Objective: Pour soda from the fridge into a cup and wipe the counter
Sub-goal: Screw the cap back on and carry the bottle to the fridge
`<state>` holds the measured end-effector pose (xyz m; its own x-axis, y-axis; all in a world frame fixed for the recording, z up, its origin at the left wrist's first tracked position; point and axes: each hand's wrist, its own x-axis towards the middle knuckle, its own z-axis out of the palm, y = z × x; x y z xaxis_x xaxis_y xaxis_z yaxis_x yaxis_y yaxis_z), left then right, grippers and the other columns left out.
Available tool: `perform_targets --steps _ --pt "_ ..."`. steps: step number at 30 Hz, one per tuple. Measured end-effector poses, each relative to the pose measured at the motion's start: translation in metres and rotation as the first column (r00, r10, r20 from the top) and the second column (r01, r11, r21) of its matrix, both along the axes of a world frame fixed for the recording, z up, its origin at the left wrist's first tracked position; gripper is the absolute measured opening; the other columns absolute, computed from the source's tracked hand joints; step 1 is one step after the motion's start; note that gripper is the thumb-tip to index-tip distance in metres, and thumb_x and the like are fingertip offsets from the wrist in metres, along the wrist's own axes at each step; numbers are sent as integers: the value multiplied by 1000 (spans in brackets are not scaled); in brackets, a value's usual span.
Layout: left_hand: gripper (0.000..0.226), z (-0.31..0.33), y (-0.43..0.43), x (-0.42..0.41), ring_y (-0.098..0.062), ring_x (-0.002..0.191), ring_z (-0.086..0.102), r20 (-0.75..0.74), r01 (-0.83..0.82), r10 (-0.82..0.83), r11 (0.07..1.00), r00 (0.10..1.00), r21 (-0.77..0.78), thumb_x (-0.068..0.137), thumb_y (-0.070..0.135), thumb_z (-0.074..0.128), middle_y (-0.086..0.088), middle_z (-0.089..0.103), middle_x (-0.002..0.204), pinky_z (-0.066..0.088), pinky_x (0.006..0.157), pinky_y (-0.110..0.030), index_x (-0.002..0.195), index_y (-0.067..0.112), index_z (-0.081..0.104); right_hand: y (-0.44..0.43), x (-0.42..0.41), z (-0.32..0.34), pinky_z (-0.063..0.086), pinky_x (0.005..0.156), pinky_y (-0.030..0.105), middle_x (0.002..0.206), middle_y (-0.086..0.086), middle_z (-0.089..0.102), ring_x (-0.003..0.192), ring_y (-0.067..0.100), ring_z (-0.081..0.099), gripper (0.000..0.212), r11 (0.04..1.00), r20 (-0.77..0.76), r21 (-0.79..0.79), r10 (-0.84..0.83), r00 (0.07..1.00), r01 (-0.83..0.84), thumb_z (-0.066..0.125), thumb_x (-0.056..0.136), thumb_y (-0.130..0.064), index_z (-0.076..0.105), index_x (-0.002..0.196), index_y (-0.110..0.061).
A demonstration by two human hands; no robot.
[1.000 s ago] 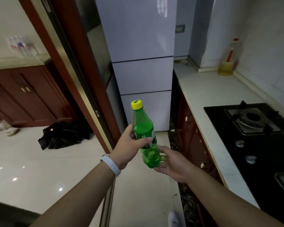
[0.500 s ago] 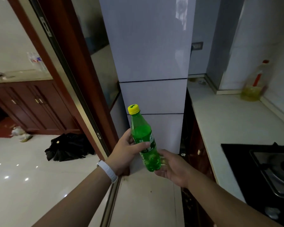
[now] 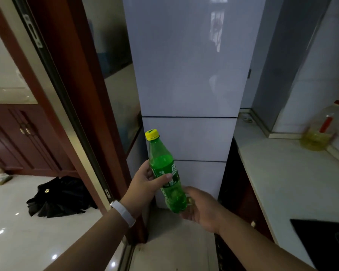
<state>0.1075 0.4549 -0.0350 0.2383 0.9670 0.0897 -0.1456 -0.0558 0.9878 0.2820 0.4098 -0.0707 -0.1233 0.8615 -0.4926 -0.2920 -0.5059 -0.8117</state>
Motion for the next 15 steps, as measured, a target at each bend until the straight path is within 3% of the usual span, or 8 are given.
perform_targets --steps 4,8,12,15 --pt "60 5 77 -18 -28 102 70 13 35 -35 999 999 11 63 17 85 -10 74 108 55 81 -35 118 10 61 69 -22 4 51 66 33 107 15 72 88 26 68 34 999 14 -3 -51 999 51 60 93 -33 66 119 -10" --pt "67 16 142 -39 -31 105 68 7 72 -72 997 997 35 60 24 84 -14 72 111 56 87 -41 120 6 60 126 -48 18 50 61 29 95 12 73 77 22 68 32 997 0 9 -75 997 75 59 94 -29 66 117 -8" --pt "56 24 199 -54 -33 105 68 -14 105 -104 992 994 66 67 13 80 -17 71 112 56 90 -46 119 5 61 173 -67 29 51 60 30 104 15 73 80 23 68 34 994 2 46 -100 995 100 57 95 -30 64 120 -8" --pt "58 27 226 -60 -37 105 66 20 123 -124 991 992 50 67 15 82 -18 71 111 55 90 -48 120 6 61 198 -72 36 51 63 29 103 14 73 79 21 68 34 993 31 63 -98 995 96 57 95 -31 65 120 -9"
